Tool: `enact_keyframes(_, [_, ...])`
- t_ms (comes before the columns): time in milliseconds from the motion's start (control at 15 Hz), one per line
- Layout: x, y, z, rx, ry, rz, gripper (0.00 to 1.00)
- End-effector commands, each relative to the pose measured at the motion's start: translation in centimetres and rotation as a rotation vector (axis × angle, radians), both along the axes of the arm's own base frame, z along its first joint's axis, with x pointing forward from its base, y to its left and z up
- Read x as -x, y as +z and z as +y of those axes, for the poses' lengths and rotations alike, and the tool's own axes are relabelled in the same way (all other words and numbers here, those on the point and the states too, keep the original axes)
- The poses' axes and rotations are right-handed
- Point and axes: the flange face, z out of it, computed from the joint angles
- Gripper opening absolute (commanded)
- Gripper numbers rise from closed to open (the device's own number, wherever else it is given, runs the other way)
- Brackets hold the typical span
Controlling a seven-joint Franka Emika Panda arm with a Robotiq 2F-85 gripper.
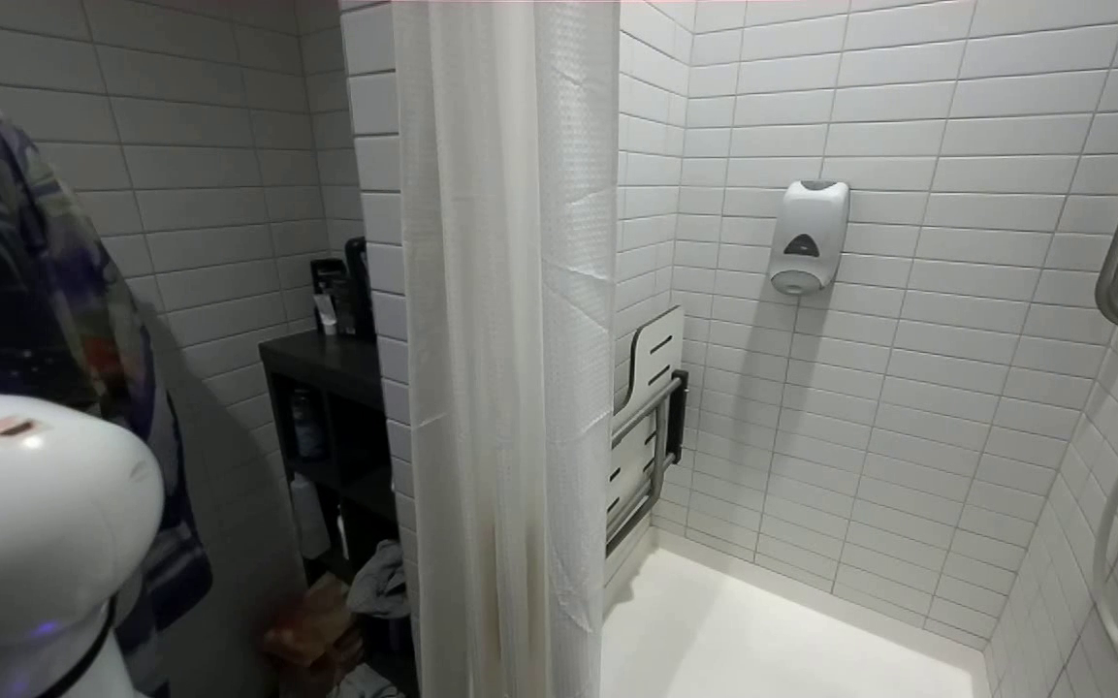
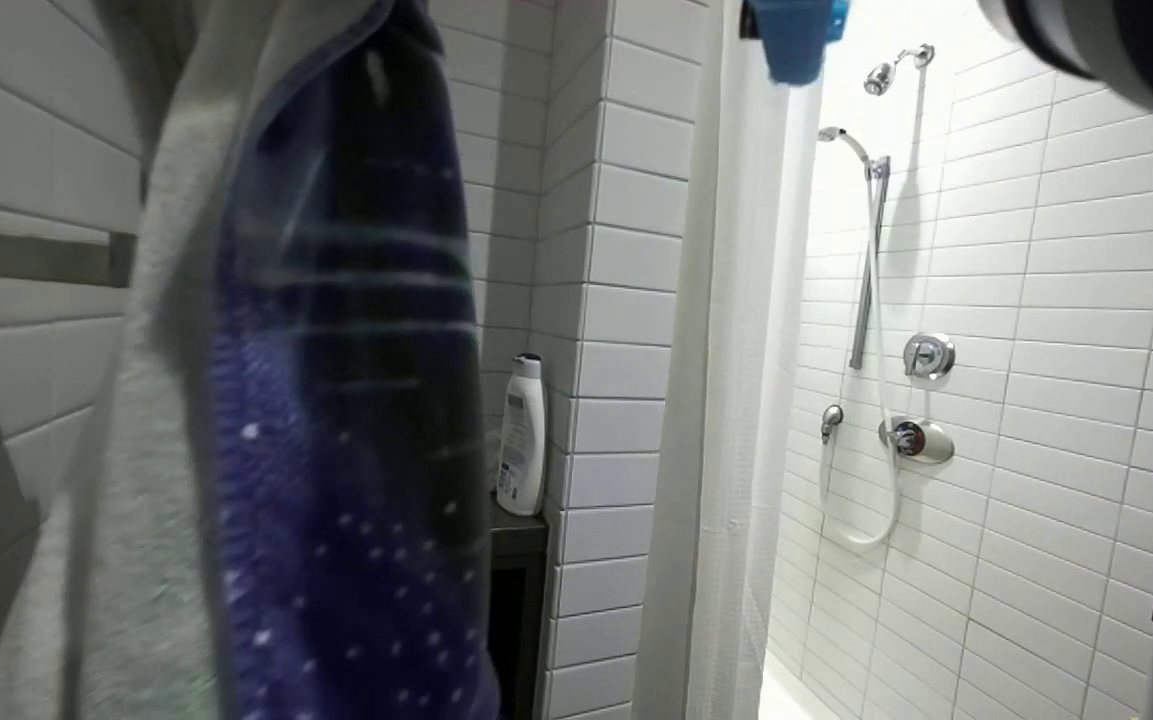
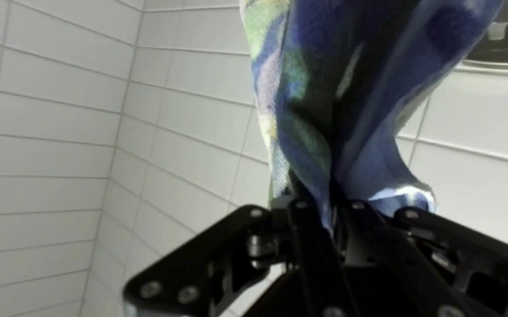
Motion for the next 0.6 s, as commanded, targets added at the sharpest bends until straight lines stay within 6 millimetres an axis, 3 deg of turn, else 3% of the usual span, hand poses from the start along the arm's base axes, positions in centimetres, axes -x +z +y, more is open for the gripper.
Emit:
enact_keyframes(0, [0.9, 4.2, -4.6, -0.061, -0.15, -0.085, 0.03])
enact_keyframes(200, [-0.9, 7.8, -9.6, -0.115, -0.283, -0.079, 0.03])
enact_keyframes(533, [-5.2, 14.3, -19.9, -0.245, -0.541, -0.008, 0.03])
